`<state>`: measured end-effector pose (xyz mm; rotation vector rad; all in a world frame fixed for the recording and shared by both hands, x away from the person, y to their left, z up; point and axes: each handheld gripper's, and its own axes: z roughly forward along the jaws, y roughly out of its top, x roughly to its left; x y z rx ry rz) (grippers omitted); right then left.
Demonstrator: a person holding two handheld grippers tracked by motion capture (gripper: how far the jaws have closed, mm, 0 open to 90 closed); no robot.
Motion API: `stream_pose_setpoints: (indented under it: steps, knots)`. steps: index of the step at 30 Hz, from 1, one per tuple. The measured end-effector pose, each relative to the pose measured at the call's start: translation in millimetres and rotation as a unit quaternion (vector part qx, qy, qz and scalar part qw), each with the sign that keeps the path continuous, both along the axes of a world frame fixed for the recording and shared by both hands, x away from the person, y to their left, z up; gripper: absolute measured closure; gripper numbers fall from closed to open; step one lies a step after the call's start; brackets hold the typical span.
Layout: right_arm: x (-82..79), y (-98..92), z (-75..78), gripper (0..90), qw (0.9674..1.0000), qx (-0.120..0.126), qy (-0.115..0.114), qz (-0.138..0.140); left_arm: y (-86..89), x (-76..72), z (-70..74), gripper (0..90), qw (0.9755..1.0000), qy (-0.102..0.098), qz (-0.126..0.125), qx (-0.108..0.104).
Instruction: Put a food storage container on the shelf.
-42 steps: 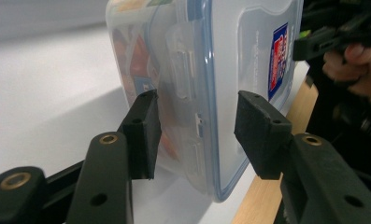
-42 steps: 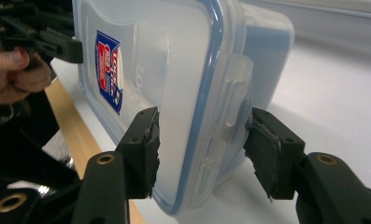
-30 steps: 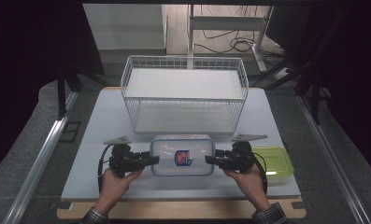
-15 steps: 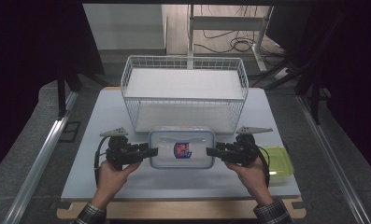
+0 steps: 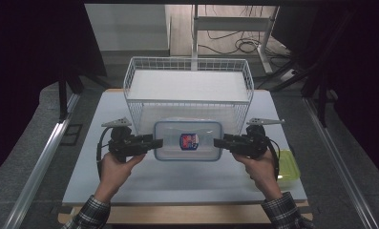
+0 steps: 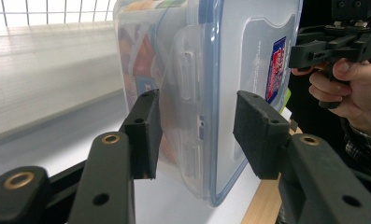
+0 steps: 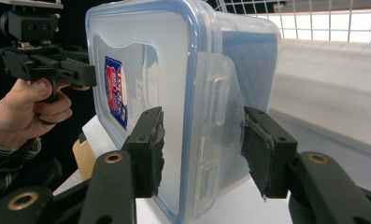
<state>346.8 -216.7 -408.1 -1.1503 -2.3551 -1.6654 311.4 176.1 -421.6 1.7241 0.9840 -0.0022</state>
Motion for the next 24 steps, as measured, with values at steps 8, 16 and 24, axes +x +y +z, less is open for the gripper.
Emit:
stream_pose_setpoints:
  steps: [8,16,24]
  knots:
    - [8.0,-1.1,11.3,50.5,1.0000,0.007,0.000,-0.002,0.1,7.1,11.9,52.5,1.0000,-0.002,0.002,-0.001]
    - [17.1,3.5,28.7,50.6,0.9999,0.010,-0.009,-0.001,4.5,13.5,28.3,52.5,0.9999,-0.009,0.006,-0.001]
    - [27.6,10.4,45.1,50.6,0.9998,0.010,-0.016,0.001,11.0,21.9,43.6,52.5,0.9998,-0.014,0.011,-0.003]
